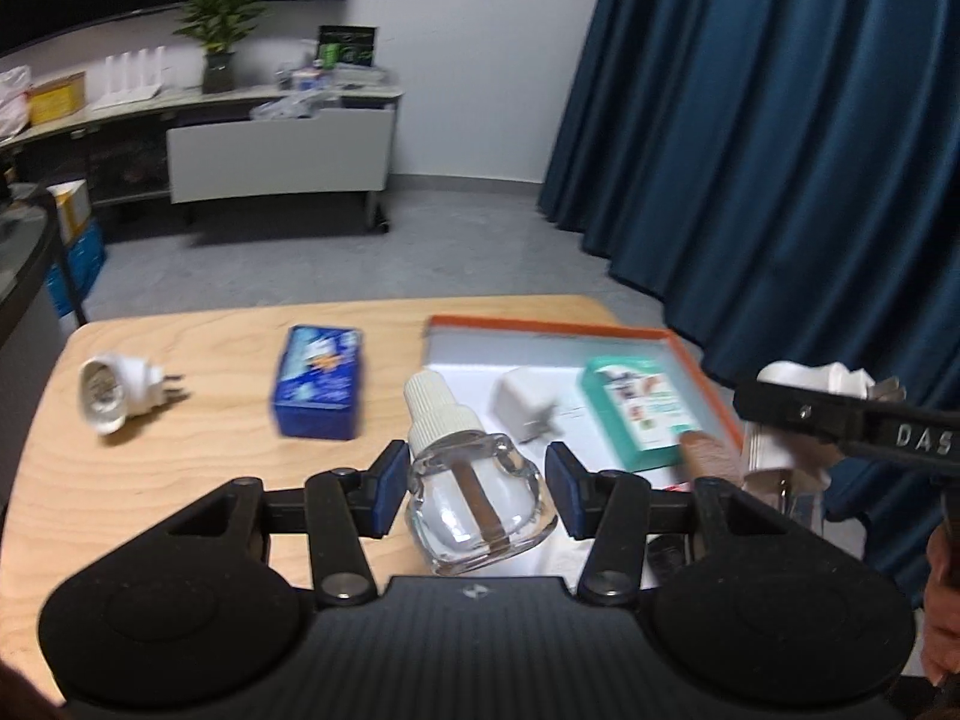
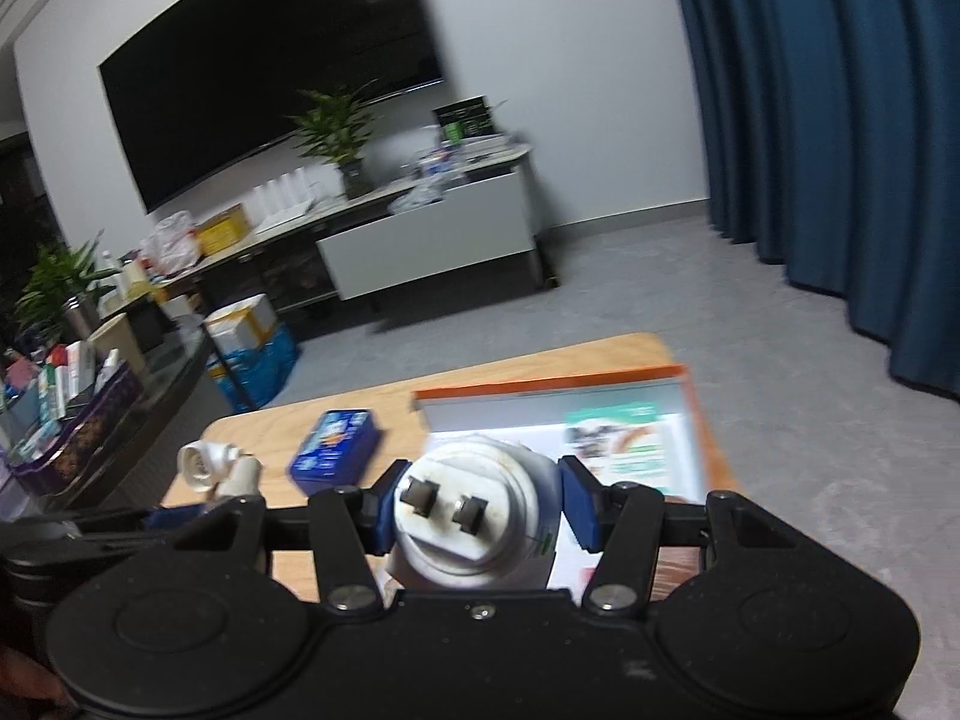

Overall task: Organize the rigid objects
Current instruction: 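Carry the glass bottle and white plug over the tray with both tools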

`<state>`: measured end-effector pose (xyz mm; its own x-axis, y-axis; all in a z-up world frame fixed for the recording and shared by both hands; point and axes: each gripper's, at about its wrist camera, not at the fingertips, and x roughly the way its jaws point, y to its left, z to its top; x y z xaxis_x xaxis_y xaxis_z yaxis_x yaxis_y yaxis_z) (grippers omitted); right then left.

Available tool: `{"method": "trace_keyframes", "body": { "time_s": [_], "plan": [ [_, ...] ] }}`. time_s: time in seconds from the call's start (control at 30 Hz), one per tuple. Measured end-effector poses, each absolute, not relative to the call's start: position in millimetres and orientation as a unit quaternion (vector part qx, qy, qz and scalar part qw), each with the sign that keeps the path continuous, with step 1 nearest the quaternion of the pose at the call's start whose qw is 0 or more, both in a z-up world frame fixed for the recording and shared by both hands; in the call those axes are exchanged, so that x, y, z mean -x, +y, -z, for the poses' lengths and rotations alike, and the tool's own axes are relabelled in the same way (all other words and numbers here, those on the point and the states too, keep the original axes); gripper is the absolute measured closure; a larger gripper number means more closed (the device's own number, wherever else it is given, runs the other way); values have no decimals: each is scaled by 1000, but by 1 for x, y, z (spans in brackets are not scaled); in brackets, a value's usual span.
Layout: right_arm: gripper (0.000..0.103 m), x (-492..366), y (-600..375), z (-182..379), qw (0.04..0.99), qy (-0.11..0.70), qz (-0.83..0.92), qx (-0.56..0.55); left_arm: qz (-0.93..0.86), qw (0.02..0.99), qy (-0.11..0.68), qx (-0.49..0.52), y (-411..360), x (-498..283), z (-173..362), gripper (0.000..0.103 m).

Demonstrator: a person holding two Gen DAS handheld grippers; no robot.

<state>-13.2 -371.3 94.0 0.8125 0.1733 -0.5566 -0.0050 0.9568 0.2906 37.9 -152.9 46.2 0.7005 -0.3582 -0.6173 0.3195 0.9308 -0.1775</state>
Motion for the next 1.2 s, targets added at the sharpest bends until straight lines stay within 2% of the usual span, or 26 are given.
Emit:
{"method": "trace_keyframes", "body": {
  "time_s": [0.33, 1.2],
  "plan": [
    [39, 28, -396, -95, 942, 305, -25, -137, 207, 916, 344, 14, -183, -32, -45, 53],
    [39, 70, -378, -80, 938, 328, -28, -106, 188, 917, 352, 13, -184, 15, -36, 53]
  ]
}}
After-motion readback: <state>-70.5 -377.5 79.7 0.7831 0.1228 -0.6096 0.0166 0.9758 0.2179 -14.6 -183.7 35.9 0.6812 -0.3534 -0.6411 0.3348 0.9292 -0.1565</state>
